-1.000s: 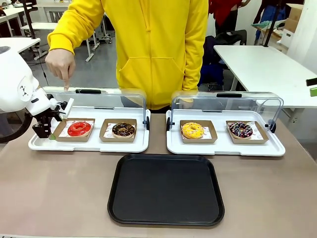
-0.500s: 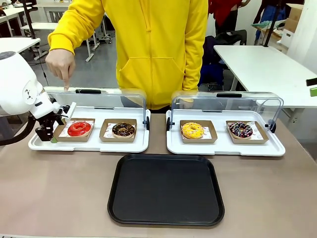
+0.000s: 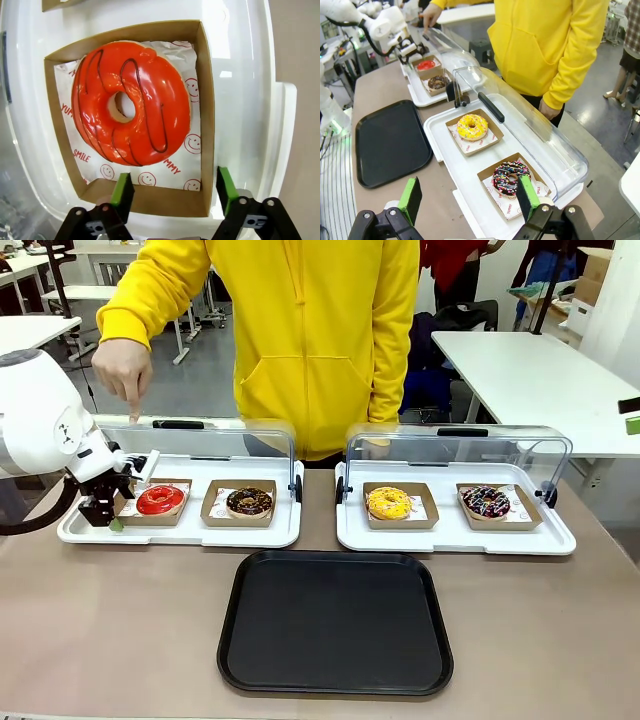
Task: Move the first donut from the left to the tray.
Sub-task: Pick up the Paper togo box containing the Donut indicated by the person and place it on the Handle tray.
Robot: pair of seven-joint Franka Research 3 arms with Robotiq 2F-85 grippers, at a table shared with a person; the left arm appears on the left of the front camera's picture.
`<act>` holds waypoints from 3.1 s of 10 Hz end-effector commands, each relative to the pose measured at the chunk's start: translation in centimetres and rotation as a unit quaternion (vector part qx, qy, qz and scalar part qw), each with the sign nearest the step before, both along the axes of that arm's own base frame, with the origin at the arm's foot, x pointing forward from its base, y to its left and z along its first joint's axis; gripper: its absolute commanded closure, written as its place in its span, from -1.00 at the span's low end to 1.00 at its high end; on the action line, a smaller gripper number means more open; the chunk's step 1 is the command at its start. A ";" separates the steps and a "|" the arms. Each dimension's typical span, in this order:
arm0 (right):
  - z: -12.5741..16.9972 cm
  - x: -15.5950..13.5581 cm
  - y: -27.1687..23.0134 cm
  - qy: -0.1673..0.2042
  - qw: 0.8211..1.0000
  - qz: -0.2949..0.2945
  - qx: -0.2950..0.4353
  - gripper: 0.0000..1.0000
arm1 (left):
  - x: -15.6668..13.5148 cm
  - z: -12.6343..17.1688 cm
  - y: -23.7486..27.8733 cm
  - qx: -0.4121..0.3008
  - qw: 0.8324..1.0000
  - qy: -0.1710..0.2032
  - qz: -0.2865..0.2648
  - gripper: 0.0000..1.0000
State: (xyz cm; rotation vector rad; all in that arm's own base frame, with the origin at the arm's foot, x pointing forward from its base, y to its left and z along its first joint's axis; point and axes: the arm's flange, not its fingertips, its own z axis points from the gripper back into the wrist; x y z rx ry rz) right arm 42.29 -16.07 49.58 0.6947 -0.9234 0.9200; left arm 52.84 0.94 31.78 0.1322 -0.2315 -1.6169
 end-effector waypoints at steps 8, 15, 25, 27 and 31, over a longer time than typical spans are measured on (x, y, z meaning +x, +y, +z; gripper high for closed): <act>0.2 0.0 0.1 -0.007 1.000 0.001 0.005 -1.00 | 0.1 0.1 0.4 0.013 0.999 0.040 -0.005 1.00; 0.2 0.0 0.1 -0.007 1.000 0.001 0.005 -1.00 | -0.4 1.4 -0.2 -0.017 1.000 0.013 0.013 0.96; 0.2 0.0 0.1 -0.007 1.000 0.001 0.005 -1.00 | -14.3 11.0 -11.8 -0.045 0.999 0.002 -0.017 0.96; 0.2 0.0 0.1 -0.007 1.000 0.001 0.005 -1.00 | -18.3 9.8 -14.0 -0.041 0.998 -0.008 -0.041 0.96; 0.2 0.0 0.1 -0.007 1.000 0.001 0.005 -1.00 | -16.6 11.4 -16.6 -0.041 0.997 -0.006 -0.071 0.96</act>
